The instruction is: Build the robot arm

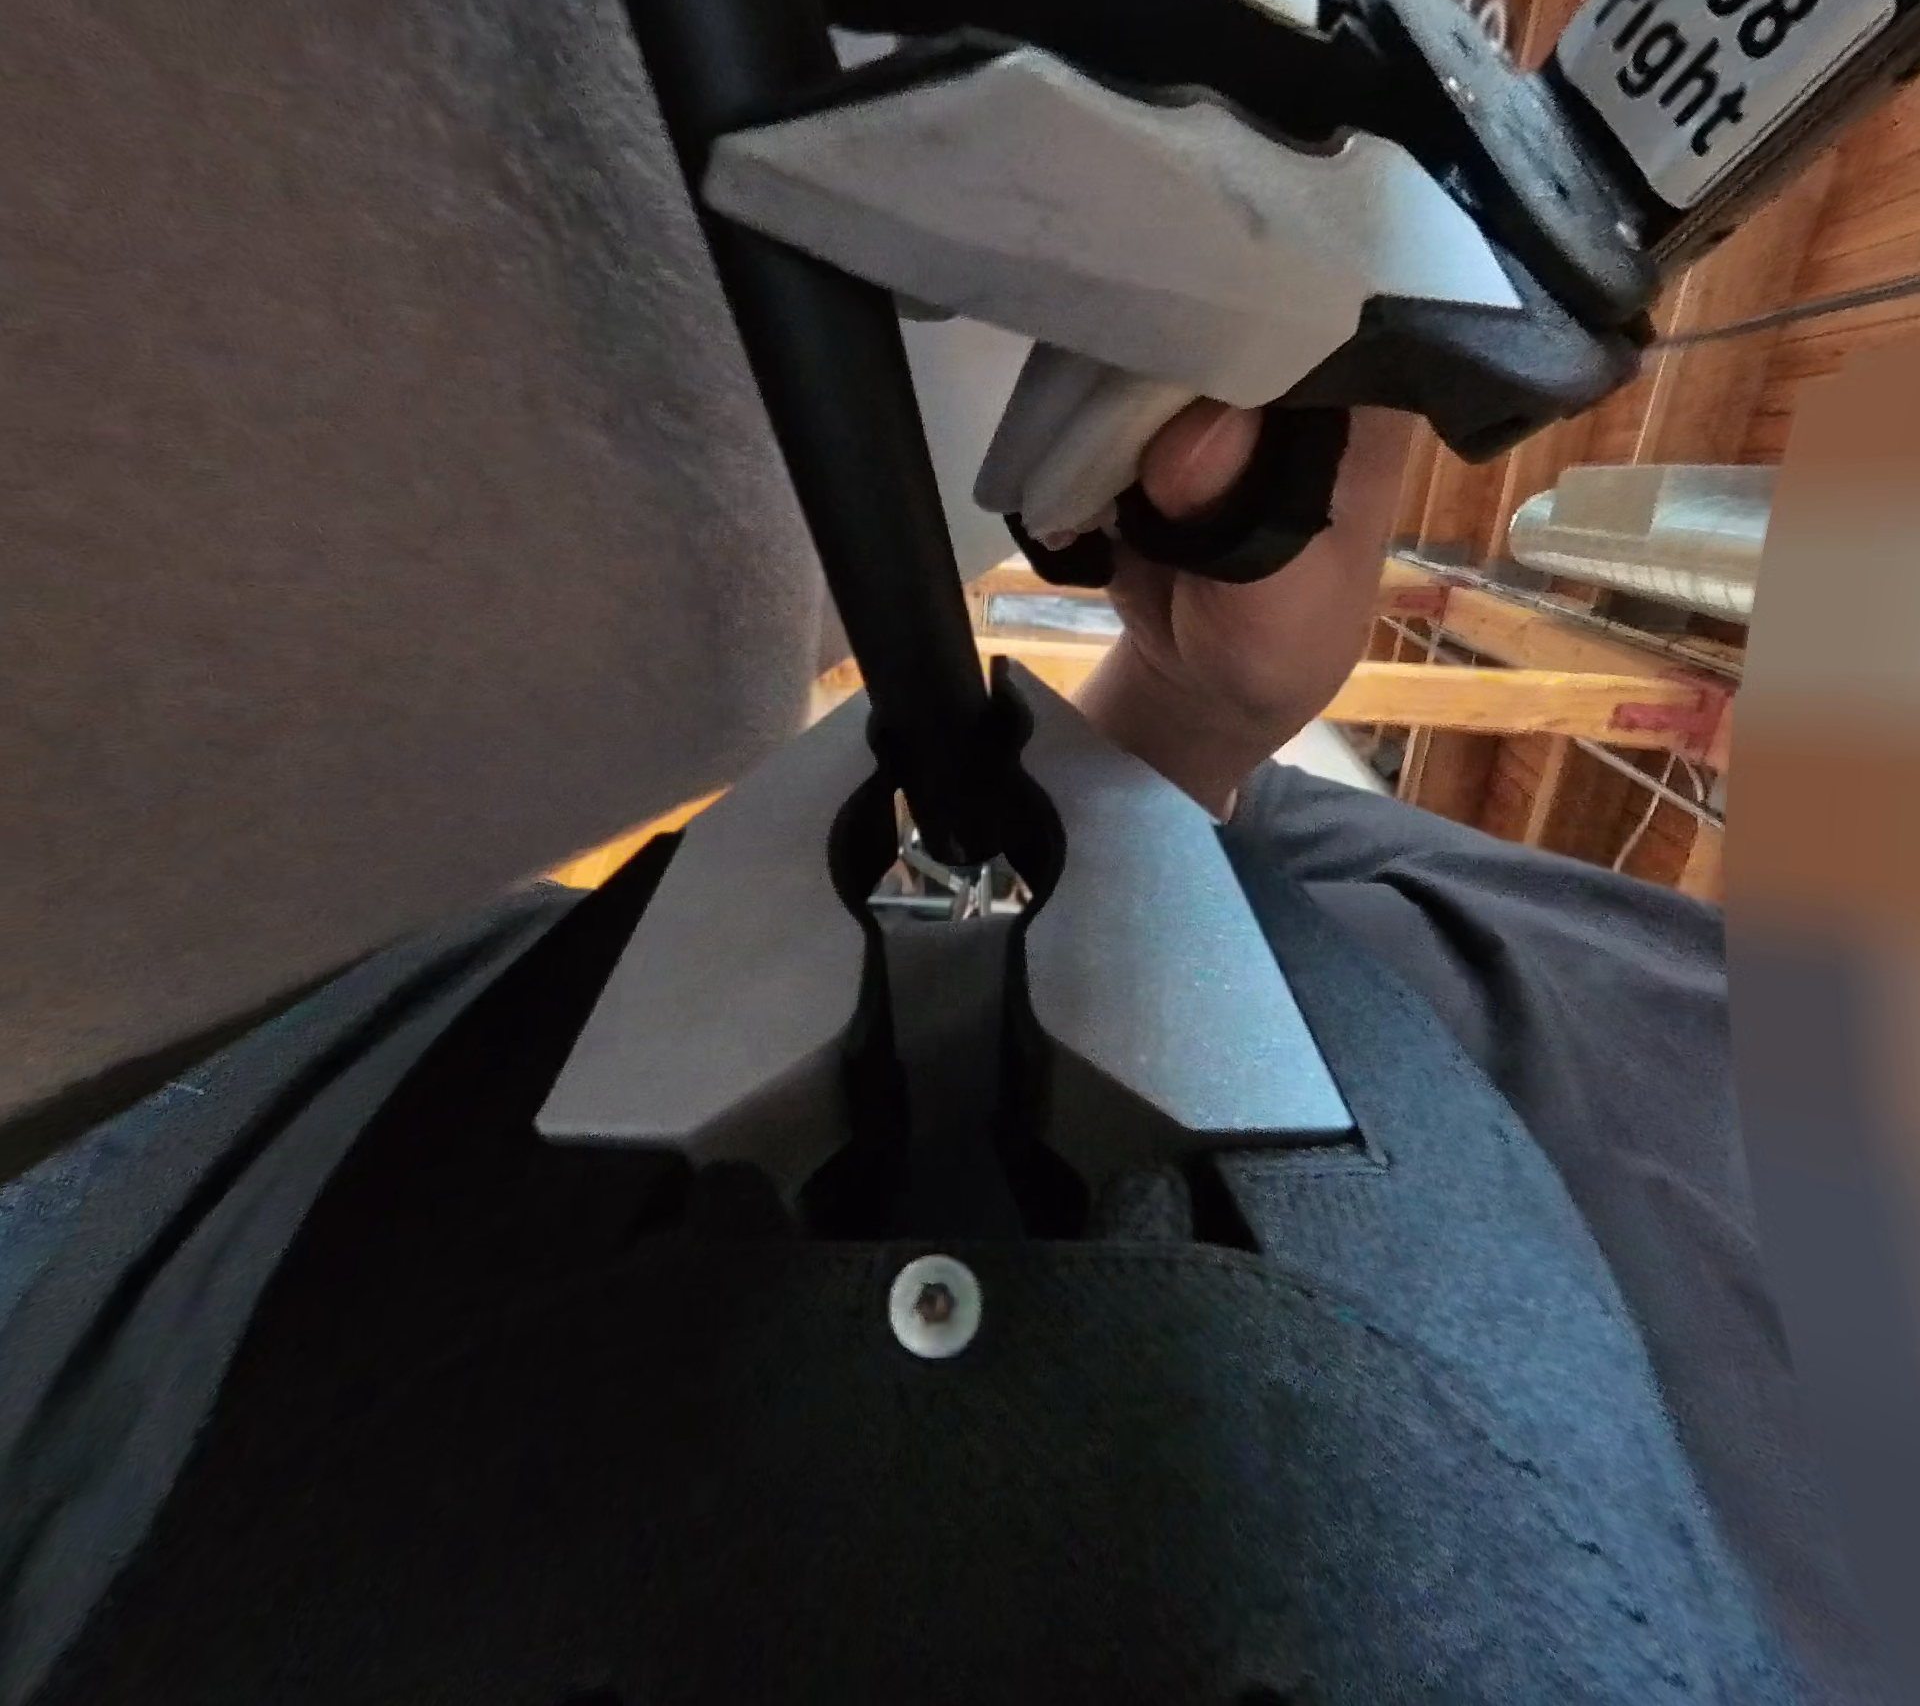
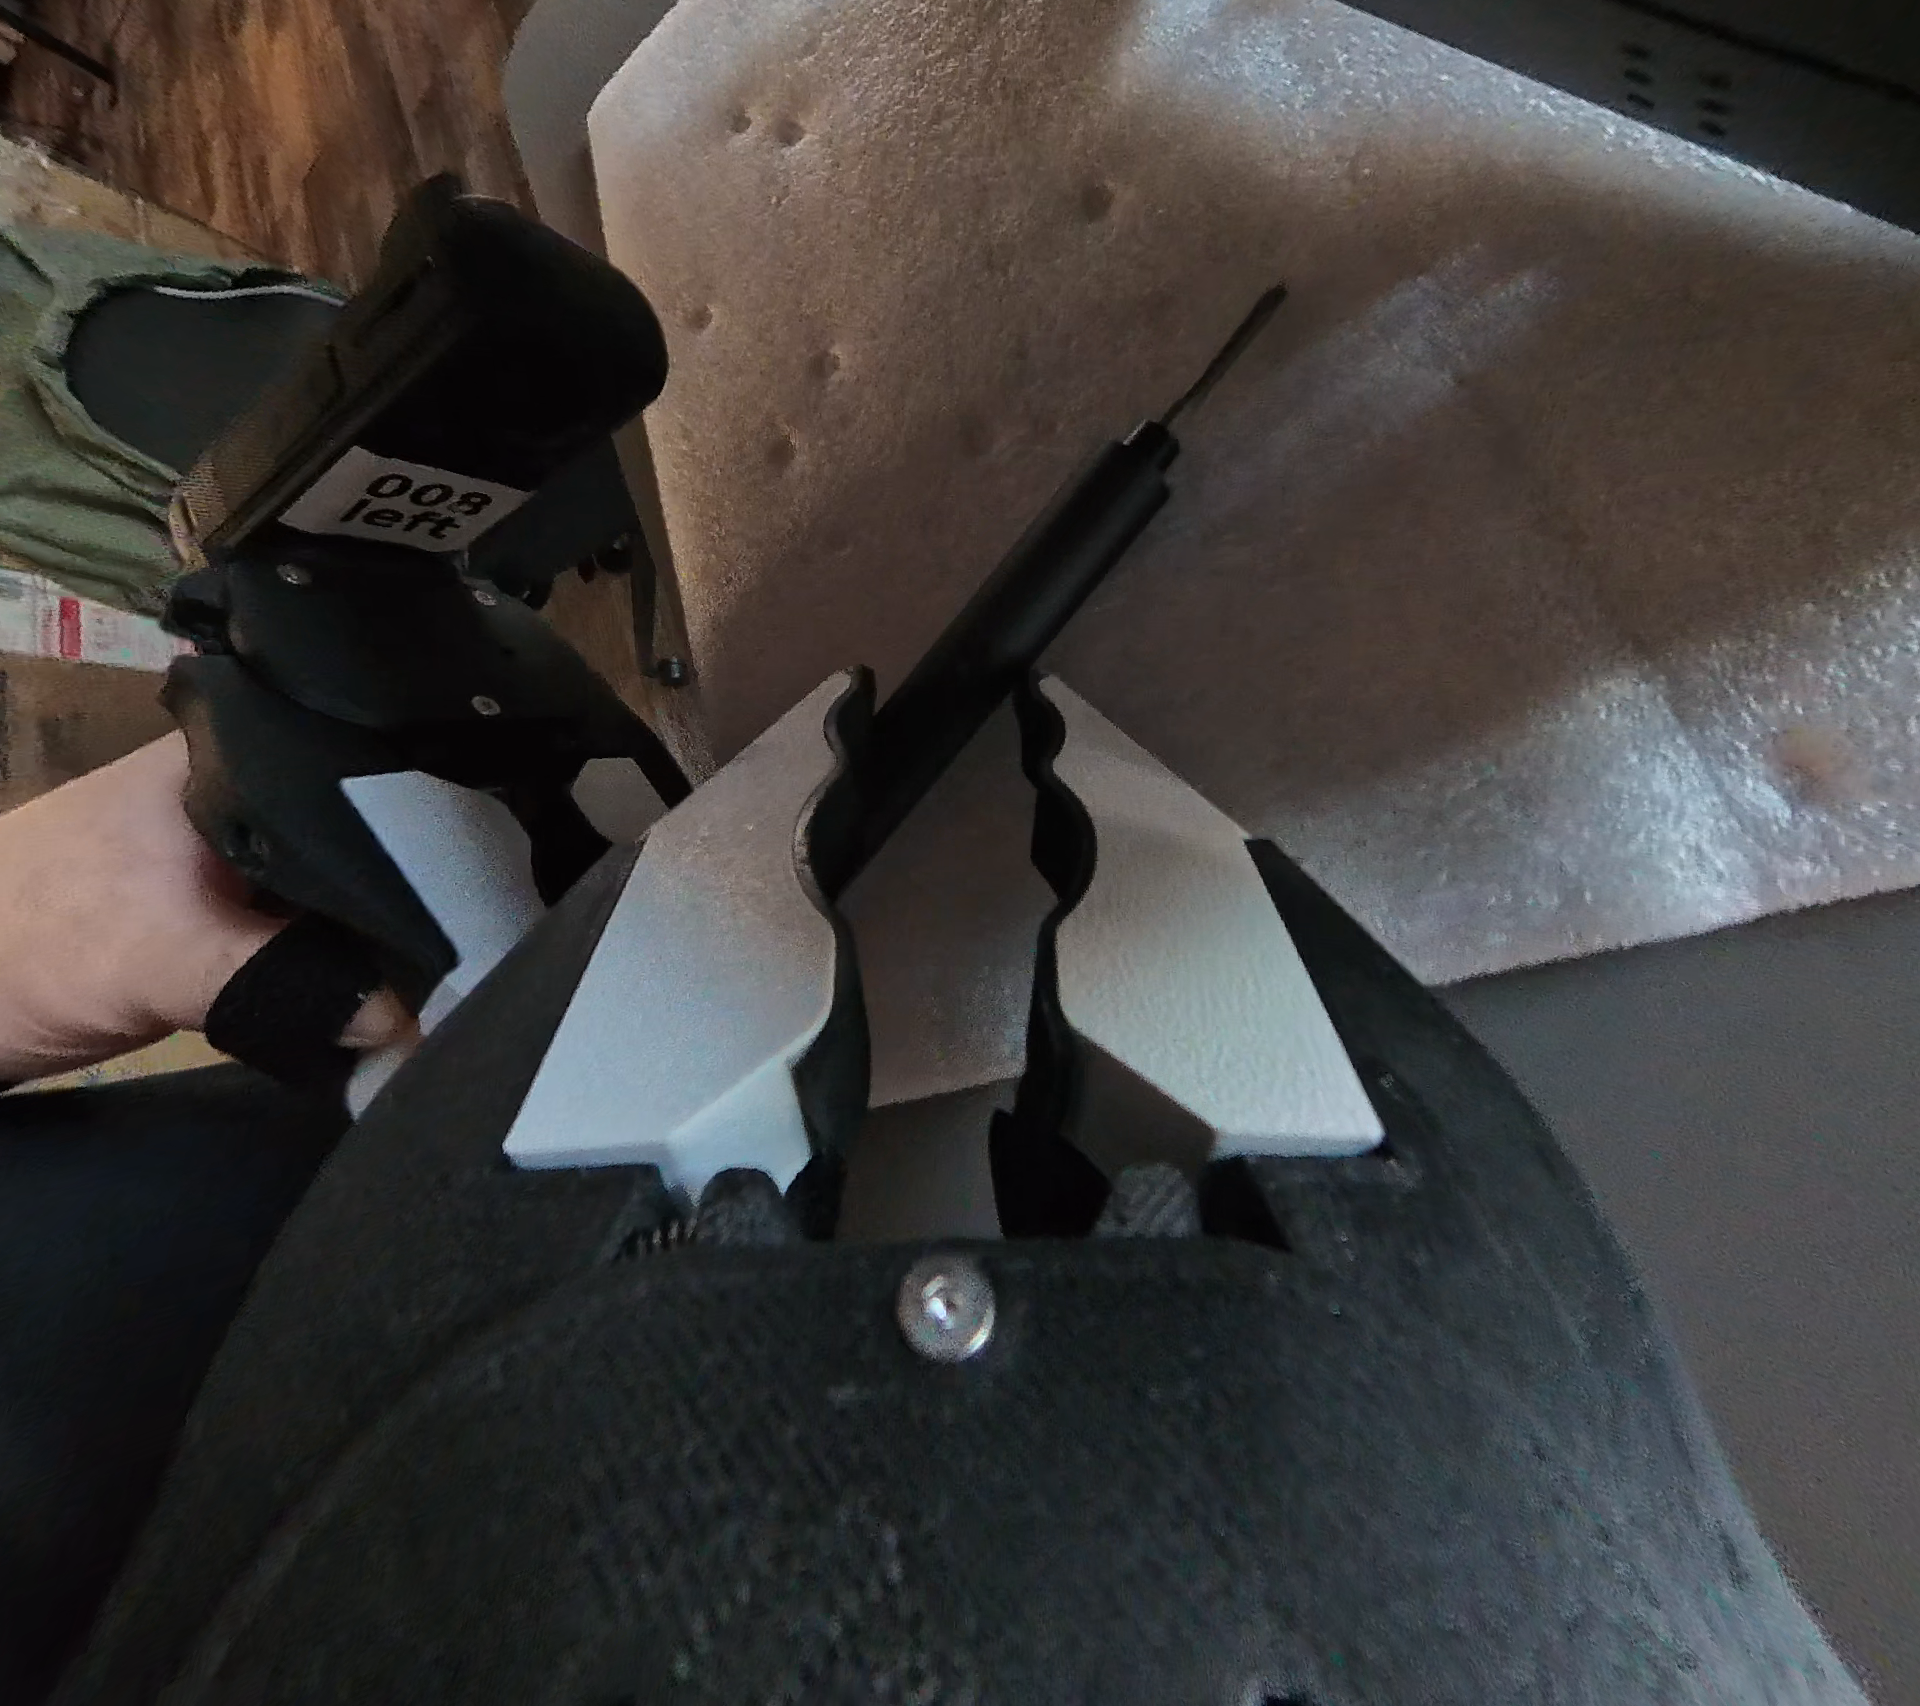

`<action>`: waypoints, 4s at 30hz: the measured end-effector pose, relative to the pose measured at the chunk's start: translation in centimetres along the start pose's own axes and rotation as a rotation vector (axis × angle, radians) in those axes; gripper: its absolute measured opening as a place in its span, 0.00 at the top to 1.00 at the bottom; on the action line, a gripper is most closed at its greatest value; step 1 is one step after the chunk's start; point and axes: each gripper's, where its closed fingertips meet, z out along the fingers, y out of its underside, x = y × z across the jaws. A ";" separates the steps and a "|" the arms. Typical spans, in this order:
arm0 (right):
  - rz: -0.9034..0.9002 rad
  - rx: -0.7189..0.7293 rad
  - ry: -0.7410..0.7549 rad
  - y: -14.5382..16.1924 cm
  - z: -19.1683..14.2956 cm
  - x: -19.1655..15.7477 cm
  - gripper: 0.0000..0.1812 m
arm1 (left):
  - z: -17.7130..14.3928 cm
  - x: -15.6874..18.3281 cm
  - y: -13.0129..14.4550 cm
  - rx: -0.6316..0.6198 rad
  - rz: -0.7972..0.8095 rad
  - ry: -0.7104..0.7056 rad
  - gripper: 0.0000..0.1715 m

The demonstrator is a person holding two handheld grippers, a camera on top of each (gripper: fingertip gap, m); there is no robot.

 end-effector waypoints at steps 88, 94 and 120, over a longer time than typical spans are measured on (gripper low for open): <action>-1.115 -0.121 0.547 -12.1 -2.5 1.4 0.88 | -15.3 5.1 -48.3 0.180 1.892 -0.410 0.53; -1.195 -0.237 0.508 -12.6 -1.1 0.4 0.95 | -15.4 5.4 -48.4 0.206 1.936 -0.441 0.53; -1.109 -0.445 0.584 -9.6 -0.3 -0.7 1.00 | -13.7 10.3 -44.7 0.266 2.028 -0.384 0.57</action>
